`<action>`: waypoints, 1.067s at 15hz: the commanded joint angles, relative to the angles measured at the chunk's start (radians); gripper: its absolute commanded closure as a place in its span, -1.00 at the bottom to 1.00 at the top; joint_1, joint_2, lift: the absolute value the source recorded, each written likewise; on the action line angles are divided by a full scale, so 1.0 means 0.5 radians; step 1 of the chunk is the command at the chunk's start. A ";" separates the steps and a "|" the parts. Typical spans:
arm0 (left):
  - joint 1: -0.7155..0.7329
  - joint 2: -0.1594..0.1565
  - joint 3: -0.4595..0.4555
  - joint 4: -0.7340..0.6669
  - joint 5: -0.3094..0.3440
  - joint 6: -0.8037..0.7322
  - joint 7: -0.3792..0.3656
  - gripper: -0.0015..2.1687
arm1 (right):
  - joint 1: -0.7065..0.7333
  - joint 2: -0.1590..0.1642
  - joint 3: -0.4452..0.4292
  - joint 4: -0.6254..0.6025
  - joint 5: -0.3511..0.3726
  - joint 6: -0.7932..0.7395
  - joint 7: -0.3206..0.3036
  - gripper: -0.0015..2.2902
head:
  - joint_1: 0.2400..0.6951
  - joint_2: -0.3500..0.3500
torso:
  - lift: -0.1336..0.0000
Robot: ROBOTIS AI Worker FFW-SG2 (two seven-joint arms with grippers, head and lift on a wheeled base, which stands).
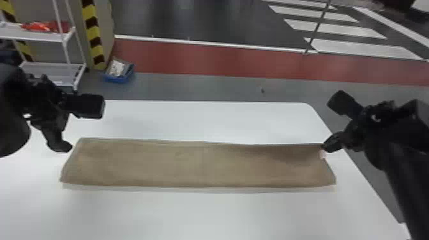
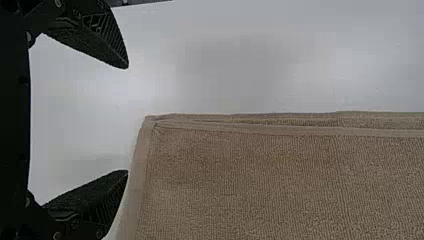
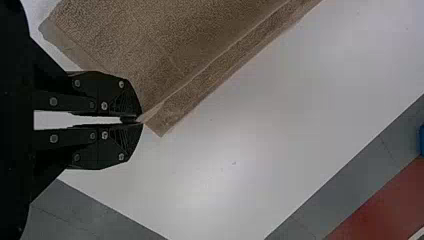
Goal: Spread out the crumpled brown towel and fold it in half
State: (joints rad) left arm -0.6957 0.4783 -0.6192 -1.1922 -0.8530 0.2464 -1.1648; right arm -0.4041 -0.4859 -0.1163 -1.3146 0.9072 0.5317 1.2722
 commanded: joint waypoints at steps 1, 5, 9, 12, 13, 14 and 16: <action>0.005 0.004 0.002 -0.009 0.000 0.003 0.001 -0.84 | -0.002 0.009 0.012 0.009 0.008 0.034 -0.041 -0.33 | 1.00 -0.58 | -0.86; 0.002 0.001 0.005 -0.009 0.009 0.003 0.001 -0.84 | 0.004 0.033 0.012 0.015 -0.001 0.132 -0.225 -1.00 | 1.00 -0.60 | -0.86; 0.002 0.001 0.054 -0.015 0.028 0.003 0.013 -0.84 | 0.011 0.033 -0.019 -0.006 -0.032 0.181 -0.243 -0.96 | 1.00 -0.62 | -0.86; 0.038 0.047 0.100 -0.122 0.074 0.064 -0.023 -0.84 | 0.020 0.021 -0.025 -0.049 -0.047 0.248 -0.216 -0.95 | 1.00 -0.63 | -0.86; 0.063 0.056 0.155 -0.156 0.086 0.070 -0.057 -0.84 | 0.020 0.018 -0.025 -0.077 -0.056 0.285 -0.204 -0.95 | 1.00 -0.63 | -0.86; 0.084 0.068 0.204 -0.211 0.126 0.113 -0.073 -0.85 | 0.023 0.018 -0.025 -0.107 -0.072 0.322 -0.188 -0.95 | 1.00 -0.63 | -0.86; 0.164 0.099 0.300 -0.318 0.190 0.211 -0.097 -0.86 | 0.041 0.018 -0.028 -0.144 -0.096 0.377 -0.179 -0.94 | 1.00 -0.61 | -0.86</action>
State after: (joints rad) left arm -0.6402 0.5175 -0.5038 -1.3133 -0.7789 0.3165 -1.2116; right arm -0.3898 -0.4770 -0.1293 -1.3720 0.8669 0.7001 1.1823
